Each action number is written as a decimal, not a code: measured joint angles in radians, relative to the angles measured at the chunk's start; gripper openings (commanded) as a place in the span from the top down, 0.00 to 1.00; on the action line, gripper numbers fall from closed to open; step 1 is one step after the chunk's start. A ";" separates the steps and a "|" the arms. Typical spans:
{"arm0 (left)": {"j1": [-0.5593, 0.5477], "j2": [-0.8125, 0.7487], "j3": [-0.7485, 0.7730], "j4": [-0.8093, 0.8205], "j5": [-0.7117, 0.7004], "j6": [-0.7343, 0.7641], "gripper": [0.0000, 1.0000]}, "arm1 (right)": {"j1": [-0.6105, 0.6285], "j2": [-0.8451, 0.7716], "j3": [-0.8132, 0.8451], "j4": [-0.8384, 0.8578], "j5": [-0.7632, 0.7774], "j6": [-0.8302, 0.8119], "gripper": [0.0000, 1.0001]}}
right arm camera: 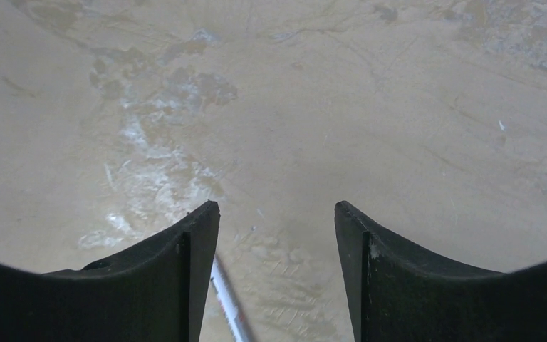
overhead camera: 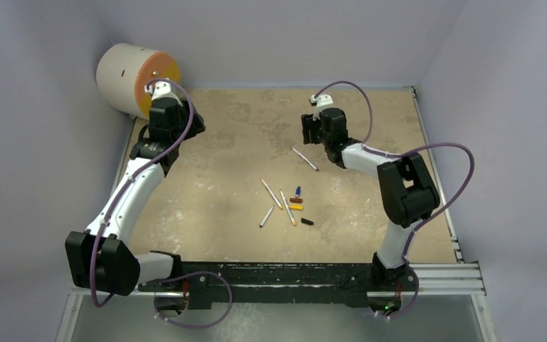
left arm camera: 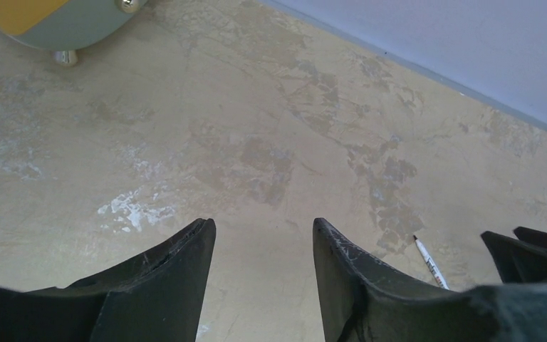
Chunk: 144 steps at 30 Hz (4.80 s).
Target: Insert the pens into the pen caps
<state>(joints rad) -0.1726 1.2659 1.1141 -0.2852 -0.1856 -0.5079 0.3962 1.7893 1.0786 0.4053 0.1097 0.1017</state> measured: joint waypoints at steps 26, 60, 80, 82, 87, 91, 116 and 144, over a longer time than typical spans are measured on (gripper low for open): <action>0.000 0.026 -0.024 0.014 -0.031 -0.033 0.52 | -0.003 0.151 -0.066 0.045 -0.180 -0.145 0.40; 0.000 0.057 -0.020 -0.006 0.041 -0.054 0.58 | 0.209 -0.508 -0.385 -0.301 -0.083 0.111 0.35; 0.000 0.066 -0.005 -0.035 0.056 -0.048 0.62 | 0.204 -0.346 -0.259 -0.528 0.003 0.150 0.42; 0.000 0.069 -0.005 -0.038 0.061 -0.049 0.62 | 0.204 -0.325 -0.245 -0.543 0.000 0.156 0.43; 0.000 0.082 -0.005 -0.045 0.072 -0.048 0.62 | 0.204 -0.284 -0.239 -0.568 -0.008 0.162 0.36; 0.000 0.082 -0.002 -0.048 0.074 -0.048 0.62 | 0.204 -0.276 -0.235 -0.581 -0.019 0.161 0.36; 0.000 0.098 0.014 -0.076 0.074 -0.044 0.63 | 0.218 -0.173 -0.174 -0.597 -0.022 0.134 0.35; 0.000 0.102 0.023 -0.077 0.084 -0.032 0.64 | 0.232 0.023 0.011 -0.573 0.034 0.124 1.00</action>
<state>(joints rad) -0.1726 1.3678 1.1370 -0.3626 -0.1020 -0.5396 0.6285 1.8118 1.0897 -0.1673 0.1440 0.2253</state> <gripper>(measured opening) 0.364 0.029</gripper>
